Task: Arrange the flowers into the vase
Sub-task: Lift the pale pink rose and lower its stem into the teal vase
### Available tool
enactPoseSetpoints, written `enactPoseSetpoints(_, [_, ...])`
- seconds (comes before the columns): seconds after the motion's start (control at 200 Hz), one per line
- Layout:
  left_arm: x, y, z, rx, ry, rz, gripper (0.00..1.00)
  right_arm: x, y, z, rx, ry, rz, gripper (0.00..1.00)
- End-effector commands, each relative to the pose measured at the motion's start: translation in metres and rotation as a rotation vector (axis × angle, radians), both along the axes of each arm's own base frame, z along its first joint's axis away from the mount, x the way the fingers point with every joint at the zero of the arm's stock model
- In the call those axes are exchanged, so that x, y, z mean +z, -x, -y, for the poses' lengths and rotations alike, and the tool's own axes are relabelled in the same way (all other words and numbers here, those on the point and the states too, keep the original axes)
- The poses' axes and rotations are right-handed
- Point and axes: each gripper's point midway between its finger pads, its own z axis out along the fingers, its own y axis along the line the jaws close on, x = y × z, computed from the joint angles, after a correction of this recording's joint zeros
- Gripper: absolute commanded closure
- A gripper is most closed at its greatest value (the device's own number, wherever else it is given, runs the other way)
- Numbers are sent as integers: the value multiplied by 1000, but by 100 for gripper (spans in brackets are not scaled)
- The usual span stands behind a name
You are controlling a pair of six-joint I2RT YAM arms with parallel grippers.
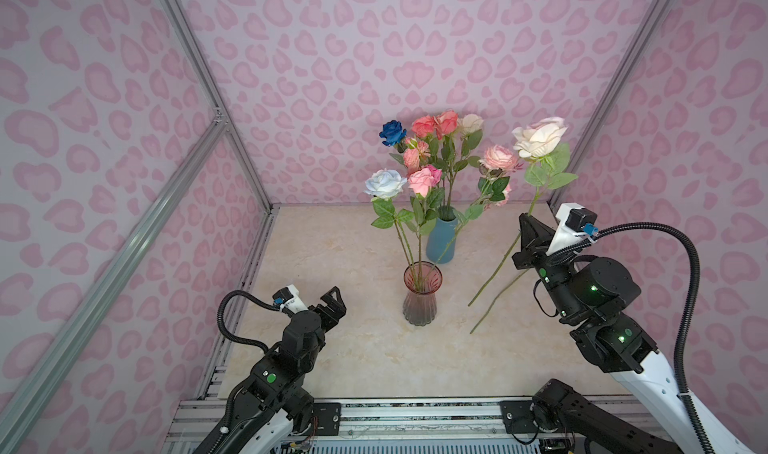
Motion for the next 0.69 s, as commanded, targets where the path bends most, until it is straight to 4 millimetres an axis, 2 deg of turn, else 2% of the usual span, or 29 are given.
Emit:
enactPoseSetpoints(0.0, [6, -1, 0, 4, 13, 12, 4, 21, 3, 4, -12, -32, 59, 100])
enactPoseSetpoints(0.16, [5, -1, 2, -3, 15, 11, 4, 42, 6, -16, 92, -68, 82, 100])
enactPoseSetpoints(0.37, [4, -1, 3, -8, 13, 10, 4, 73, 22, -48, 209, -71, 152, 99])
enactPoseSetpoints(0.48, [4, -2, 3, -9, 14, 13, 4, 82, 22, -64, 256, -64, 164, 100])
enactPoseSetpoints(0.69, [3, -2, 5, -19, 13, 2, 4, 97, 14, -84, 292, -48, 188, 99])
